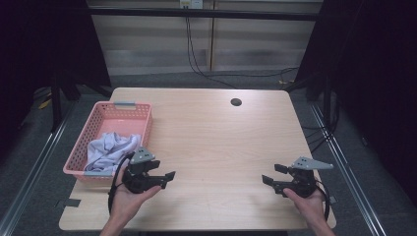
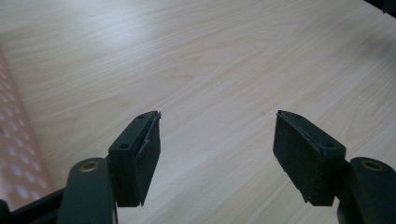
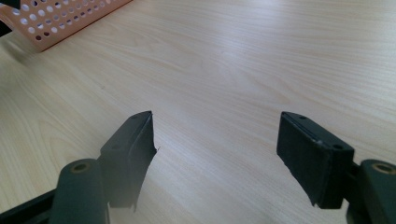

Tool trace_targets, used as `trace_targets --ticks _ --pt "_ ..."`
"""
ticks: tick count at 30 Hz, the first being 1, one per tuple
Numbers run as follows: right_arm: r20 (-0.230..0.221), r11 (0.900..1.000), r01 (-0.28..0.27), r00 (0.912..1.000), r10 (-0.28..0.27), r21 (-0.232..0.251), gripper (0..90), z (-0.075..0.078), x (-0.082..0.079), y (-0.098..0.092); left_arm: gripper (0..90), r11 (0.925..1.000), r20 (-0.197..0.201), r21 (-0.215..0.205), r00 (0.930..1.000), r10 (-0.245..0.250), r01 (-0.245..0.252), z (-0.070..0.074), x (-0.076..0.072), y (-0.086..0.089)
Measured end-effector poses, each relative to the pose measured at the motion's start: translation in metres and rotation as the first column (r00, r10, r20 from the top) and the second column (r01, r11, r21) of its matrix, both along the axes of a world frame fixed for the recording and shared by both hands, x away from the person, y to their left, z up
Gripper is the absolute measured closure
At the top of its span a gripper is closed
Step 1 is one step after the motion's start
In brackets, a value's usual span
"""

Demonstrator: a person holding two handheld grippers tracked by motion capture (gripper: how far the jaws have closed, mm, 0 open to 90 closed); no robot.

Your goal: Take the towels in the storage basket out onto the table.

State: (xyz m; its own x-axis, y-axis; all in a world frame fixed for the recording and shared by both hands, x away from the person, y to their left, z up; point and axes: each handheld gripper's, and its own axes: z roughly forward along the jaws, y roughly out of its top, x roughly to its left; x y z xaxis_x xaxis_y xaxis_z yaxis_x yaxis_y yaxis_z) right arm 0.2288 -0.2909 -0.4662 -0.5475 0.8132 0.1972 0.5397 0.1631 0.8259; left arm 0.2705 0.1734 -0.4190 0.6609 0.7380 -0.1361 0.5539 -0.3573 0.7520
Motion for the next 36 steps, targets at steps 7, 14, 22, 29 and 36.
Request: trace_targets --ticks 7,14,22,29,36 --pt "-0.005 1.0 -0.002 1.0 0.002 -0.002 27.1 -0.001 0.002 0.001 28.1 0.9999 0.031 0.004 0.9994 0.011 -0.011 0.014 0.006 0.017" --pt "-0.011 1.0 -0.028 0.9995 0.028 -0.001 27.2 -0.001 0.0 0.003 22.7 0.9979 0.084 0.03 0.9949 0.055 -0.058 0.032 0.008 0.058" --pt "-0.031 0.999 -0.037 0.9989 0.036 -0.027 26.0 -0.003 0.003 0.004 24.6 0.9831 0.11 0.027 0.978 0.177 -0.181 0.054 0.024 0.113" --pt "-0.038 0.999 -0.043 0.9984 0.042 -0.032 24.2 -0.004 0.005 0.006 18.6 0.9704 0.011 0.114 0.977 0.213 -0.213 0.034 0.061 0.141" --pt "-0.062 0.998 -0.049 0.997 0.047 -0.04 24.2 -0.007 0.007 0.007 17.3 0.9769 -0.057 0.112 0.9804 0.189 -0.182 0.016 0.086 0.153"
